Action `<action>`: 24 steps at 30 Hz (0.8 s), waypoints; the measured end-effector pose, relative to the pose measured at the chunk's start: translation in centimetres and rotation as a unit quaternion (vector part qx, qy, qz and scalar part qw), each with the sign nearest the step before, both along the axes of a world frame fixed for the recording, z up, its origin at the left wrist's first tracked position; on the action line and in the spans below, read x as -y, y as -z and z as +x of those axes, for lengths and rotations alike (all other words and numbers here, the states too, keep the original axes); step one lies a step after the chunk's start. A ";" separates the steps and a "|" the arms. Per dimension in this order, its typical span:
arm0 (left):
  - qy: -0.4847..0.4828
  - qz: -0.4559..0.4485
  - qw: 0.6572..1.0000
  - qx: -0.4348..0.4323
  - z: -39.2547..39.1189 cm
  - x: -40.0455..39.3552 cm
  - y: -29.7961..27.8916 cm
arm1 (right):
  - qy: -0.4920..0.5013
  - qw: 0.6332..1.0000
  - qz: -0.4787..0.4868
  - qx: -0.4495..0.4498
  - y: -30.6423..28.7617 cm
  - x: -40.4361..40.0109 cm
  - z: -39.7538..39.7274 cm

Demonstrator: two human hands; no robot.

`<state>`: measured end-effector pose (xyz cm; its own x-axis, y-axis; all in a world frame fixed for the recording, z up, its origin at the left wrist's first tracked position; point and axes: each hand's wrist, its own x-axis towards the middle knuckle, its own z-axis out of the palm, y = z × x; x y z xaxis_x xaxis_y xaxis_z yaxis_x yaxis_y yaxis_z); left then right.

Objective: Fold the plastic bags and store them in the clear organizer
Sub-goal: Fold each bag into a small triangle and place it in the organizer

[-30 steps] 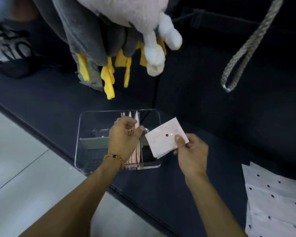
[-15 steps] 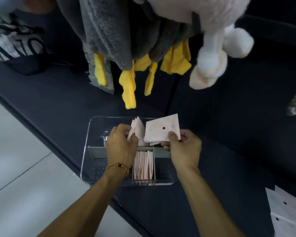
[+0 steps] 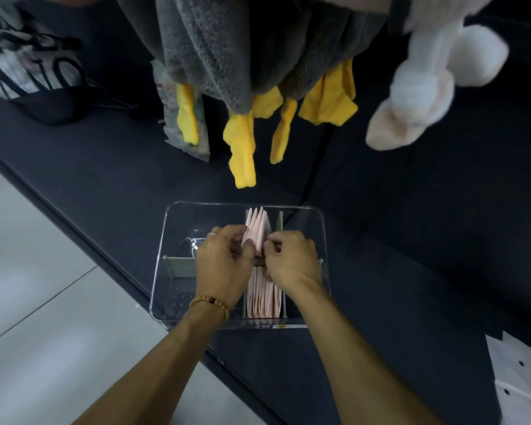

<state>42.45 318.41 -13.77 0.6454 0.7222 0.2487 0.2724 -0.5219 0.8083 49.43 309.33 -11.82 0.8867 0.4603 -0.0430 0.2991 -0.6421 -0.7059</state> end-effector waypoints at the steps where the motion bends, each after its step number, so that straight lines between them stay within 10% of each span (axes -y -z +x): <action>1: 0.010 -0.003 1.000 -0.007 0.1 0.1 0.0 | 0.005 1.000 -0.018 0.000 0.2 -0.1 0.0; 13: -0.006 -0.293 0.951 0.101 -3.0 5.4 -2.9 | 0.229 0.950 0.202 -0.057 -1.5 9.9 -1.5; 24: 0.212 -0.419 0.883 -0.013 -5.6 24.1 -1.4 | 0.458 0.882 0.101 -0.043 0.6 35.1 -8.4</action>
